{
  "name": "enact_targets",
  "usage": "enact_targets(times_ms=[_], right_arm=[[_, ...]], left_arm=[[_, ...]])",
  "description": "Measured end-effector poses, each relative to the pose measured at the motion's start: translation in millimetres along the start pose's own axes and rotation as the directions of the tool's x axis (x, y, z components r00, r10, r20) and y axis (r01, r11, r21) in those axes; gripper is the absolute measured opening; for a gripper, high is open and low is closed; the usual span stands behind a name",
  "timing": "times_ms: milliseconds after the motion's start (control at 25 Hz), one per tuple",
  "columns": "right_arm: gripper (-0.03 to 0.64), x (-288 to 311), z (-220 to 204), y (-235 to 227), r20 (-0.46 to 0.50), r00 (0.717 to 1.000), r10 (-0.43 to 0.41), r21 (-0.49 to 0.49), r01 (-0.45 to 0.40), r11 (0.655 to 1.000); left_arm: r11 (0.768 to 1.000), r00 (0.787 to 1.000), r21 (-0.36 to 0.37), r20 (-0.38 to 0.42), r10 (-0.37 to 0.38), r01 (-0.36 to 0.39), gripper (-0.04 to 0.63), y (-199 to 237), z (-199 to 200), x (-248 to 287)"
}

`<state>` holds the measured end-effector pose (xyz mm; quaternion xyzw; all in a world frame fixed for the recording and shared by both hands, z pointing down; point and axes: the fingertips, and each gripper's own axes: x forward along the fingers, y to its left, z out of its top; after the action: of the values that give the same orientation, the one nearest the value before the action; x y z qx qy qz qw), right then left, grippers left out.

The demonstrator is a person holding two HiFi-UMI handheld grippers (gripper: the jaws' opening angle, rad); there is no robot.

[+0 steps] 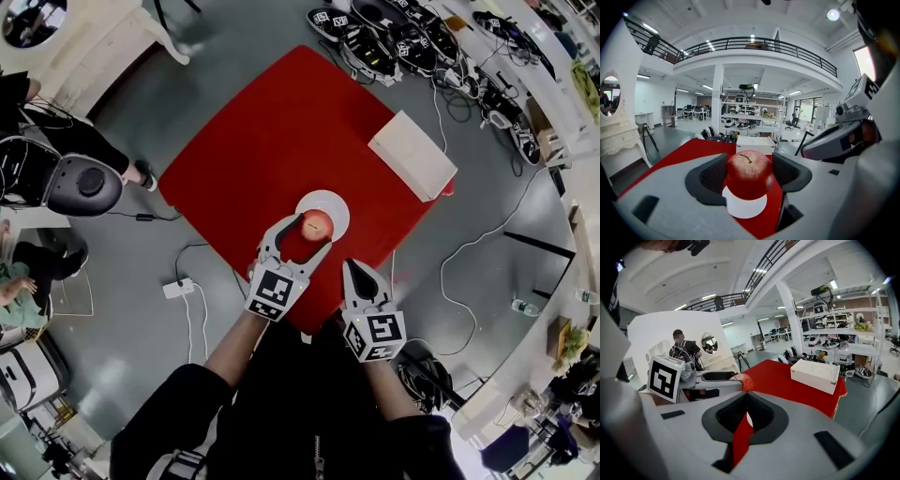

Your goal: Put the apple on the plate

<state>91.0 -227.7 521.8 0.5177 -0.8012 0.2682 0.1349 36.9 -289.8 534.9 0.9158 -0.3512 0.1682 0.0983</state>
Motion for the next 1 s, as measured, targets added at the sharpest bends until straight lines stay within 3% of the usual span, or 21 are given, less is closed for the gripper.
enact_targets(times_ms=[280, 680, 1000], right_arm=[[0.011, 4, -16, -2, -0.018, 1.0, -0.003, 0.012, 0.004, 1.0], [0.011, 19, -41, -15, -0.035, 0.999, -0.011, 0.046, 0.013, 0.999], [0.011, 36, -38, -28, -0.01, 1.0, -0.014, 0.032, 0.014, 0.999]], left_arm=[[1.0, 0.999, 0.01, 0.035, -0.001, 0.001, 0.301, 1, -17, 19], [1.0, 1.0, 0.026, 0.022, 0.001, -0.002, 0.301, 8, -50, 52], [0.999, 0.999, 0.054, 0.042, 0.003, -0.005, 0.301, 16, -65, 70]])
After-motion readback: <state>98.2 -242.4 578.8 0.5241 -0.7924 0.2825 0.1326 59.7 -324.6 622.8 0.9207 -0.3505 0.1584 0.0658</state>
